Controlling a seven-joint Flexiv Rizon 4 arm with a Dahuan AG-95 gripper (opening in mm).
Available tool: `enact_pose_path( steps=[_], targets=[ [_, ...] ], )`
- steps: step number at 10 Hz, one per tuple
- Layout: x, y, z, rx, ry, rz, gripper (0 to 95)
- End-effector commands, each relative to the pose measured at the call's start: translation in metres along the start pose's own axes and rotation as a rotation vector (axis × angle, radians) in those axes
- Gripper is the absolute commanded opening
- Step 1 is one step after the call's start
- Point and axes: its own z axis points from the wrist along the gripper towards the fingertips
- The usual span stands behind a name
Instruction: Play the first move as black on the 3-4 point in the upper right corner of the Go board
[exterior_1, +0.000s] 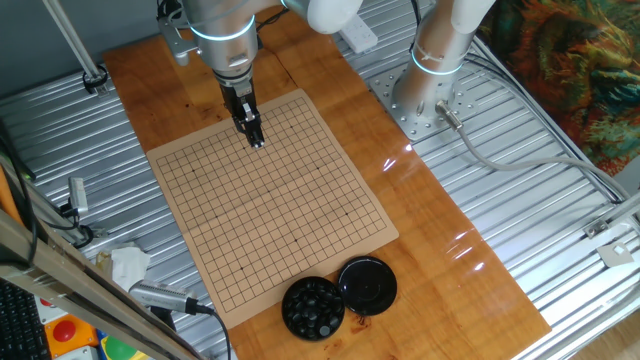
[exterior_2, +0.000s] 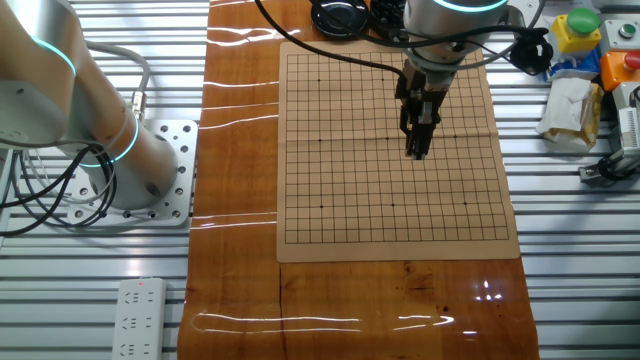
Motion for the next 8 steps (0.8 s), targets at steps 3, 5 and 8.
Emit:
enact_pose_path(
  steps=[3,5,8],
  targets=[
    [0.0002,0.0000,-0.0006,-0.009,-0.026,0.098,0.0],
    [0.0002,0.0001,-0.0009,-0.008,-0.025,0.099,0.0],
    [0.0002,0.0001,-0.0009,-0.007,-0.025,0.098,0.0]
  ],
)
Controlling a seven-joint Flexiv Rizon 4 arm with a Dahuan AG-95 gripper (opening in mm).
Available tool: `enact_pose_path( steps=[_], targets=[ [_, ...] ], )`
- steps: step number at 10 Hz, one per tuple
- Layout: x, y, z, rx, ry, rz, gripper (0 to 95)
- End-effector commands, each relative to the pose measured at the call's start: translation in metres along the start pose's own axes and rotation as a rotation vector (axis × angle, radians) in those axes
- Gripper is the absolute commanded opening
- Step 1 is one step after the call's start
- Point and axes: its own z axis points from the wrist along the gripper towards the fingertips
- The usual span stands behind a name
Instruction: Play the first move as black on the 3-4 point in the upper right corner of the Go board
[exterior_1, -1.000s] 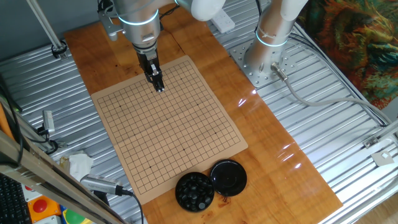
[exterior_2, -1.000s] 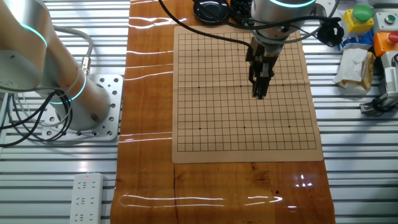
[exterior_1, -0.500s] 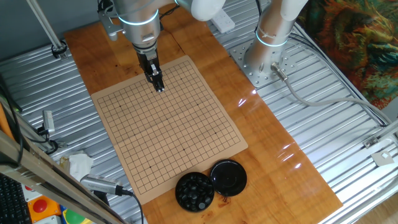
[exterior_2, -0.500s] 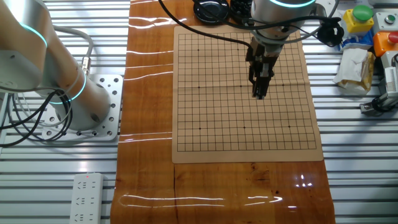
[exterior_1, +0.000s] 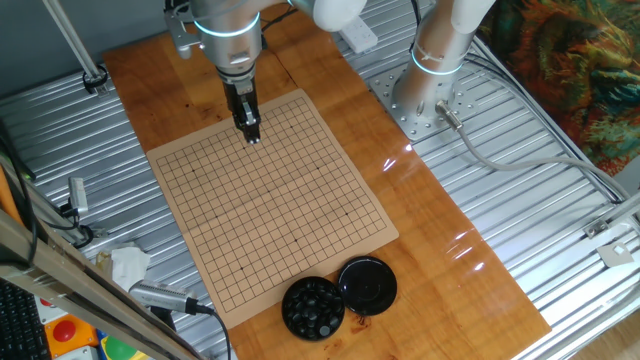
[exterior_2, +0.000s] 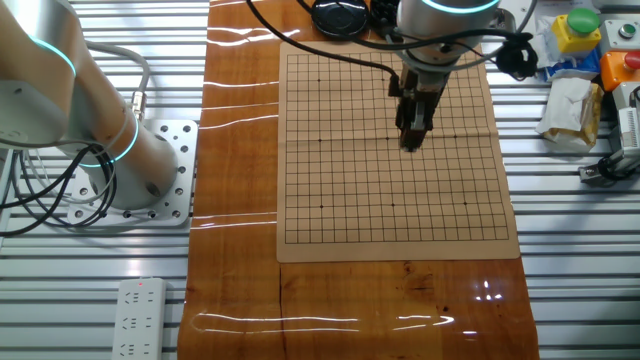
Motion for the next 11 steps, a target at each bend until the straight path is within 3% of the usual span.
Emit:
enact_pose_path(
  steps=[1,11],
  targets=[
    [-0.0015,0.0003,0.0005,0.005,0.001,-0.005,0.0],
    [-0.0014,0.0005,-0.0002,0.005,-0.002,0.014,0.0]
  ],
)
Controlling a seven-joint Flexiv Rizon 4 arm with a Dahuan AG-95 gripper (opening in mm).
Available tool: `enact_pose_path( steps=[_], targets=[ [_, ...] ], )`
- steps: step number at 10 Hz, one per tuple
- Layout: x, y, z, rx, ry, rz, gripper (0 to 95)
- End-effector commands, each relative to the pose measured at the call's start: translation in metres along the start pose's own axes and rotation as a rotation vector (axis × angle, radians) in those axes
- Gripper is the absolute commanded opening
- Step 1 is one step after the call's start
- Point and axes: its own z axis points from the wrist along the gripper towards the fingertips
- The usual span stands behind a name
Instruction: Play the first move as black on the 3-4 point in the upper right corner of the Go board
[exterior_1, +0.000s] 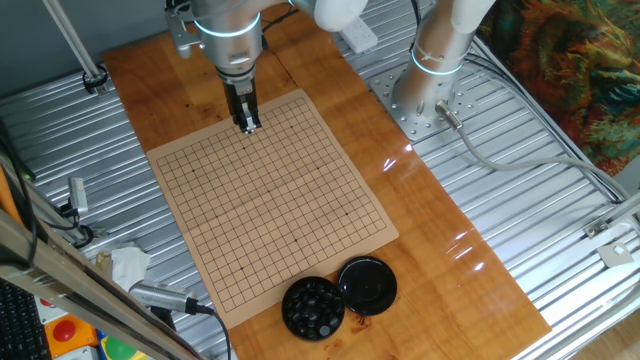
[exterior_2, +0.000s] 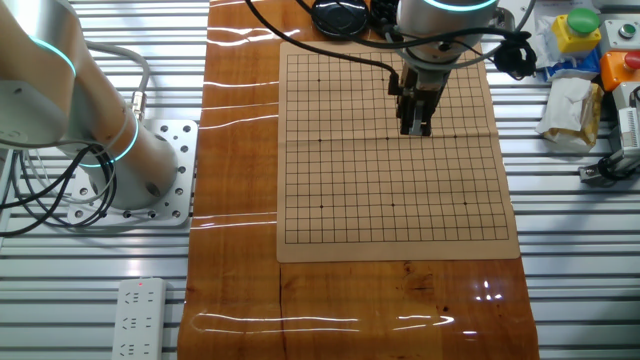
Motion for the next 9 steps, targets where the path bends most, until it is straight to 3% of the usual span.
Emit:
enact_pose_path(
  steps=[1,9],
  targets=[
    [-0.0002,0.0002,-0.0001,0.000,0.000,0.002,0.0],
    [0.0000,0.0004,-0.0010,0.004,0.000,-0.004,0.0]
  ],
)
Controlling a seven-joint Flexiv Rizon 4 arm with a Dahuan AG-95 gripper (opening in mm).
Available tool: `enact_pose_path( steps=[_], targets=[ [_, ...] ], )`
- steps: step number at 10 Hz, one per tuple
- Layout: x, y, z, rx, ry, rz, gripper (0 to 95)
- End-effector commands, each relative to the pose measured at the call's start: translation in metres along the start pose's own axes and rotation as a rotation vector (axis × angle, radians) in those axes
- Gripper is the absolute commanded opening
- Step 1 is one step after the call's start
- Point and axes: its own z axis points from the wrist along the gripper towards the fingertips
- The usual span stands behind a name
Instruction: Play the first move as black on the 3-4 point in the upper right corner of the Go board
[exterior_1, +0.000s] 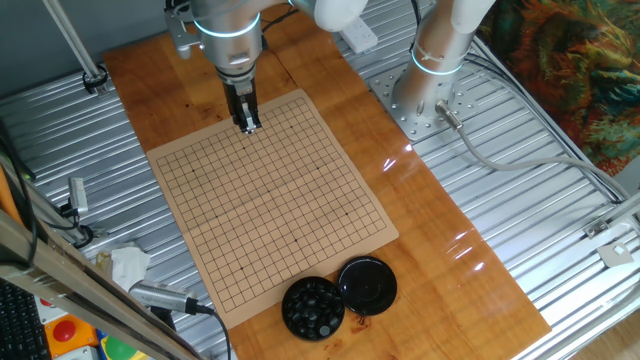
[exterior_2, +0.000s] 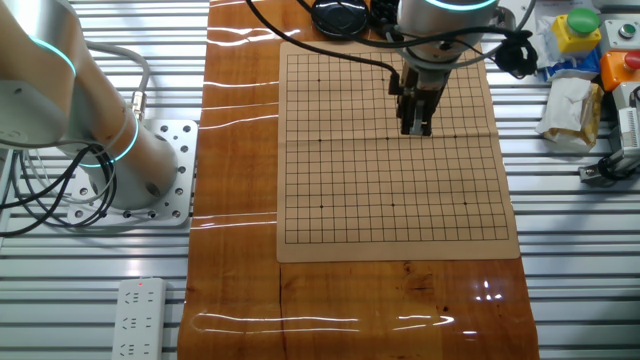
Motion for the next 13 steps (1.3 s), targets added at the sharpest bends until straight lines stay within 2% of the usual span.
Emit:
enact_pose_path(
  steps=[1,11,13],
  targets=[
    [-0.0001,0.0001,-0.0004,0.004,-0.001,0.008,0.0],
    [0.0000,0.0002,-0.0008,0.007,0.006,0.012,0.0],
    [0.0000,0.0002,-0.0008,0.007,0.004,-0.013,0.0]
  ],
)
